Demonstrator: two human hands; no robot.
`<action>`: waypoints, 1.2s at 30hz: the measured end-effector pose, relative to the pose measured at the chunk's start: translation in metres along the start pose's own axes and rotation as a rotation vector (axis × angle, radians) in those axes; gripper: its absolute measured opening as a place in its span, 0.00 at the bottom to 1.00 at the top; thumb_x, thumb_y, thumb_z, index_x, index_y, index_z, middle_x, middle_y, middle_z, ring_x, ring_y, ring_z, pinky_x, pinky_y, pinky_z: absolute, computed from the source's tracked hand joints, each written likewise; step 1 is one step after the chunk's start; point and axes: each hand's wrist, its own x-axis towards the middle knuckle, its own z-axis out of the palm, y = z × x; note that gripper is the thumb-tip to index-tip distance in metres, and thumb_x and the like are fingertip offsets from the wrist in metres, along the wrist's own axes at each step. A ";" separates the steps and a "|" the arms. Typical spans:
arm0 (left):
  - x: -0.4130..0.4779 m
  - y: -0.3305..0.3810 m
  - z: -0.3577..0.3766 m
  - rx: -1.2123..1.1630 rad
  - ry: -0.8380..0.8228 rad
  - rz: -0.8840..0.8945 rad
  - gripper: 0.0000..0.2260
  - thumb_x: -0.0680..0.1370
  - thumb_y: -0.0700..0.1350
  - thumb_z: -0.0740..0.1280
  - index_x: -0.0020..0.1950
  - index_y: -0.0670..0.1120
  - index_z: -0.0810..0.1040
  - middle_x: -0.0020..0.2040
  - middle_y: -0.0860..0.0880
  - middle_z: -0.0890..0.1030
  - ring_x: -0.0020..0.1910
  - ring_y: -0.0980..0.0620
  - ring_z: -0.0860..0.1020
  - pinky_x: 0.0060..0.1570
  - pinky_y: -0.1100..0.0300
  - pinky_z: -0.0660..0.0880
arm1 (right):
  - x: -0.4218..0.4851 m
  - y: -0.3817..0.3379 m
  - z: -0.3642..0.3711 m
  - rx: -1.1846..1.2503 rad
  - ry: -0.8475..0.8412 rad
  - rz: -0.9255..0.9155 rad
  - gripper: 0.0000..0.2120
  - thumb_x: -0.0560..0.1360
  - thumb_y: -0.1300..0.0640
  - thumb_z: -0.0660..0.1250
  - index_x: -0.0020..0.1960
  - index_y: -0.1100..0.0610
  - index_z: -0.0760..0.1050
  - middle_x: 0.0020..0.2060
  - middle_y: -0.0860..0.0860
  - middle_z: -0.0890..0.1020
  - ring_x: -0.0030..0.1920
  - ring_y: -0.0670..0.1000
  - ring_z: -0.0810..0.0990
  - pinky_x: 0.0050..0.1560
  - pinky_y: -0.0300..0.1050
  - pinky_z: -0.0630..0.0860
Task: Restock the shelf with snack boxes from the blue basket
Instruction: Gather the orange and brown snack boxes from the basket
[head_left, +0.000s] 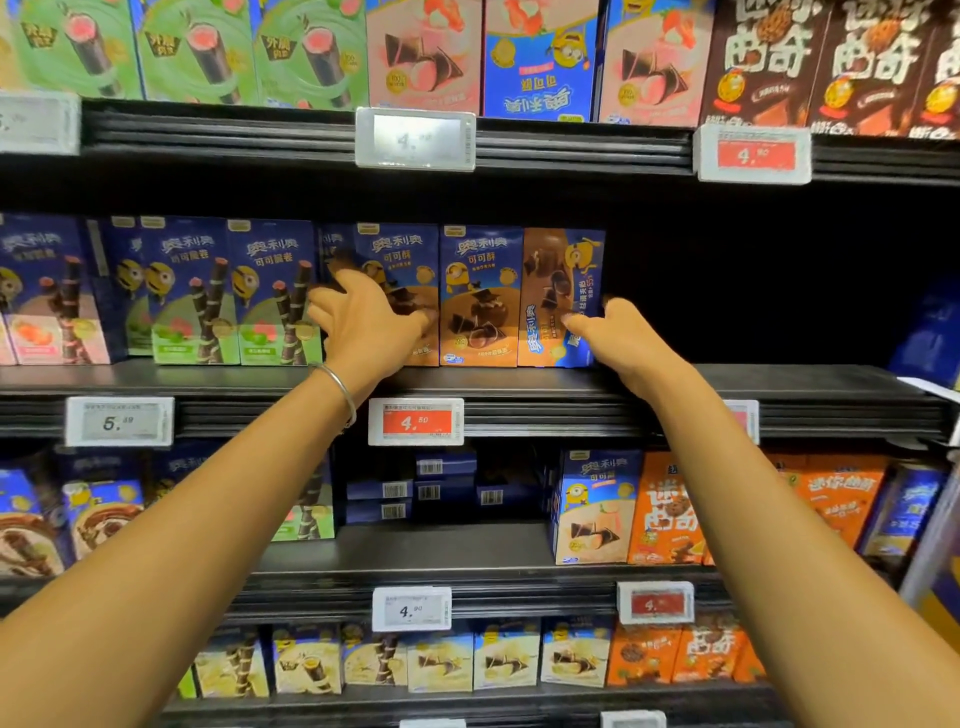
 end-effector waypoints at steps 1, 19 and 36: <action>-0.003 0.000 -0.003 -0.028 0.001 0.001 0.48 0.76 0.57 0.77 0.83 0.38 0.50 0.82 0.33 0.51 0.82 0.32 0.50 0.77 0.39 0.60 | -0.006 -0.003 -0.002 0.004 0.018 0.015 0.08 0.79 0.49 0.69 0.50 0.52 0.71 0.51 0.49 0.79 0.47 0.42 0.78 0.37 0.35 0.69; -0.331 -0.176 0.066 -0.743 -0.150 -0.109 0.06 0.86 0.46 0.63 0.60 0.47 0.77 0.49 0.47 0.83 0.43 0.52 0.82 0.43 0.66 0.77 | -0.268 0.142 0.025 0.385 -0.169 0.224 0.07 0.79 0.58 0.67 0.56 0.55 0.80 0.47 0.52 0.86 0.51 0.52 0.85 0.47 0.42 0.80; -0.654 -0.547 0.304 -0.312 -1.033 -1.234 0.08 0.85 0.52 0.66 0.54 0.50 0.80 0.56 0.45 0.83 0.56 0.42 0.83 0.60 0.43 0.79 | -0.593 0.655 0.159 0.117 -0.262 1.505 0.15 0.81 0.62 0.59 0.35 0.57 0.67 0.20 0.50 0.69 0.20 0.48 0.68 0.20 0.34 0.63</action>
